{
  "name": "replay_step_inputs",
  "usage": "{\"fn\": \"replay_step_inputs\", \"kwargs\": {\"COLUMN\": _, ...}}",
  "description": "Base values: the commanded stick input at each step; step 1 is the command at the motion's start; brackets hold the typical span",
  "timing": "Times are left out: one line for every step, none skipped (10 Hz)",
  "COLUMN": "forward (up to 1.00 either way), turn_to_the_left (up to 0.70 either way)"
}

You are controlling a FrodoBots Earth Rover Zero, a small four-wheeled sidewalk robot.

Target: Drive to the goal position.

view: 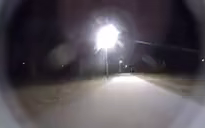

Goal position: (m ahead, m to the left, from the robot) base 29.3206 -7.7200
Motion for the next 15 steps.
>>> {"fn": "replay_step_inputs", "kwargs": {"forward": 1.00, "turn_to_the_left": 0.00}}
{"fn": "replay_step_inputs", "kwargs": {"forward": 1.00, "turn_to_the_left": 0.00}}
{"fn": "replay_step_inputs", "kwargs": {"forward": 1.00, "turn_to_the_left": 0.00}}
{"fn": "replay_step_inputs", "kwargs": {"forward": 1.00, "turn_to_the_left": 0.00}}
{"fn": "replay_step_inputs", "kwargs": {"forward": 1.00, "turn_to_the_left": 0.00}}
{"fn": "replay_step_inputs", "kwargs": {"forward": 1.00, "turn_to_the_left": 0.00}}
{"fn": "replay_step_inputs", "kwargs": {"forward": 1.00, "turn_to_the_left": 0.00}}
{"fn": "replay_step_inputs", "kwargs": {"forward": 1.00, "turn_to_the_left": 0.12}}
{"fn": "replay_step_inputs", "kwargs": {"forward": 1.00, "turn_to_the_left": 0.15}}
{"fn": "replay_step_inputs", "kwargs": {"forward": 1.00, "turn_to_the_left": 0.00}}
{"fn": "replay_step_inputs", "kwargs": {"forward": 1.00, "turn_to_the_left": 0.00}}
{"fn": "replay_step_inputs", "kwargs": {"forward": 1.00, "turn_to_the_left": 0.00}}
{"fn": "replay_step_inputs", "kwargs": {"forward": 1.00, "turn_to_the_left": -0.06}}
{"fn": "replay_step_inputs", "kwargs": {"forward": 1.00, "turn_to_the_left": -0.18}}
{"fn": "replay_step_inputs", "kwargs": {"forward": 1.00, "turn_to_the_left": -0.27}}
